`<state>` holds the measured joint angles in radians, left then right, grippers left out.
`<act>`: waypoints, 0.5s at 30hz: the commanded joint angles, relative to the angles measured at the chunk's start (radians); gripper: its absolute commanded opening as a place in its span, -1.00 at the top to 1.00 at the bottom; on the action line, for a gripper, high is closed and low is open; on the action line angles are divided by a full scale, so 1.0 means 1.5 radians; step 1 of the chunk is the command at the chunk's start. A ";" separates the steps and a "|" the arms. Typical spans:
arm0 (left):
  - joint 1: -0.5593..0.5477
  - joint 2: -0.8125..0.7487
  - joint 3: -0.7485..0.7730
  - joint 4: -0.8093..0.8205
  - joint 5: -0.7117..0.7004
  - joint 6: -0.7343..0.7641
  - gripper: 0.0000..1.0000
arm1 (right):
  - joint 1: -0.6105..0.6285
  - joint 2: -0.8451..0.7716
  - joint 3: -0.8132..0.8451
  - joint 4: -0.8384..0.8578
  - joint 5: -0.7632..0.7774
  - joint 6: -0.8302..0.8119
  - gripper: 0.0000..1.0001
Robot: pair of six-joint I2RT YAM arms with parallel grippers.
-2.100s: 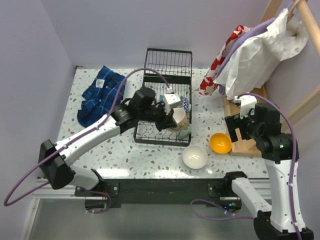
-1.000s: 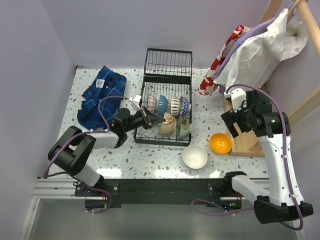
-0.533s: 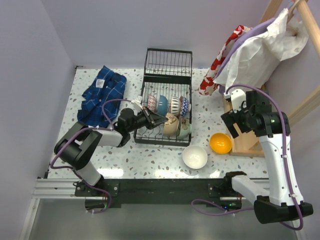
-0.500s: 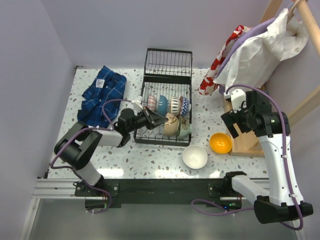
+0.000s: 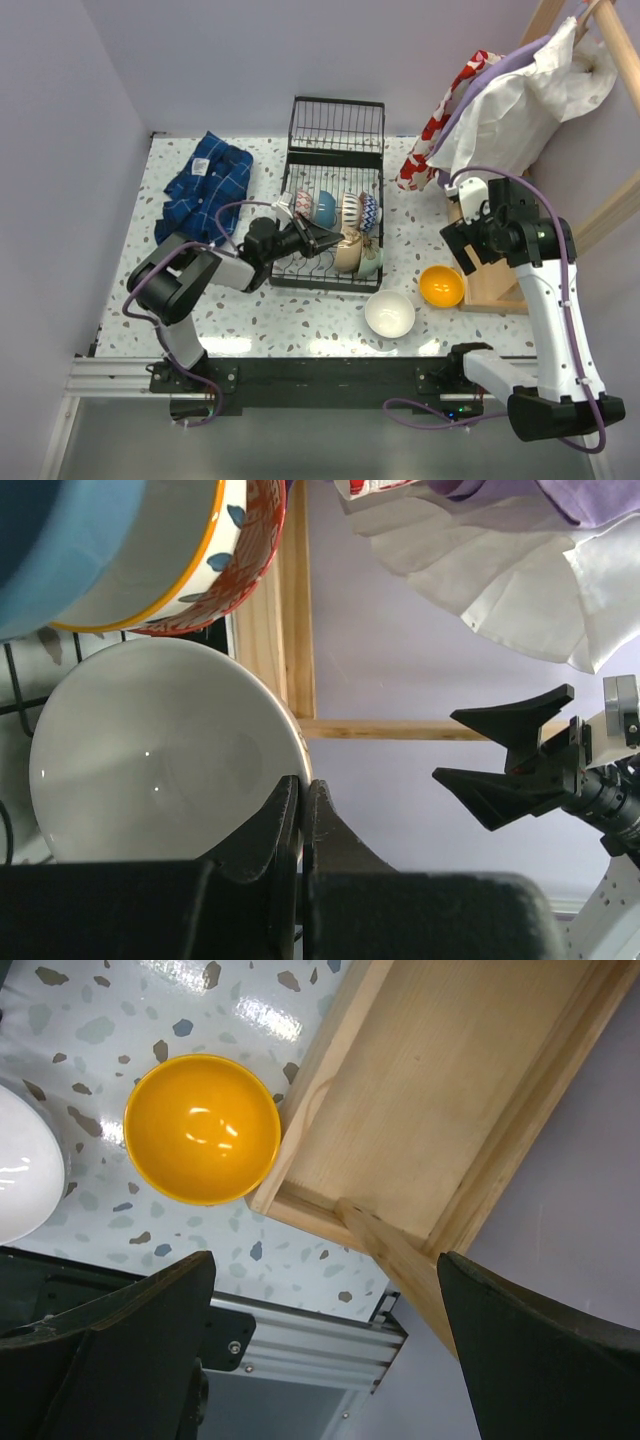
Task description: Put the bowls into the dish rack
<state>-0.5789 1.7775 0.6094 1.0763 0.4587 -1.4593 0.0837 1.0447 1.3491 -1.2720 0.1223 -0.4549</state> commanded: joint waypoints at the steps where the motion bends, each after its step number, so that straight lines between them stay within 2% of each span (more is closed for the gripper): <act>1: -0.023 0.008 0.022 0.044 -0.009 -0.033 1.00 | -0.003 0.007 0.010 -0.005 0.016 -0.011 -0.95; 15: 0.040 -0.063 -0.043 -0.110 -0.006 0.018 1.00 | -0.002 0.006 -0.024 0.031 -0.001 -0.005 -0.94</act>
<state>-0.5396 1.7260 0.5694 1.0027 0.4534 -1.4815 0.0837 1.0611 1.3300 -1.2572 0.1207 -0.4572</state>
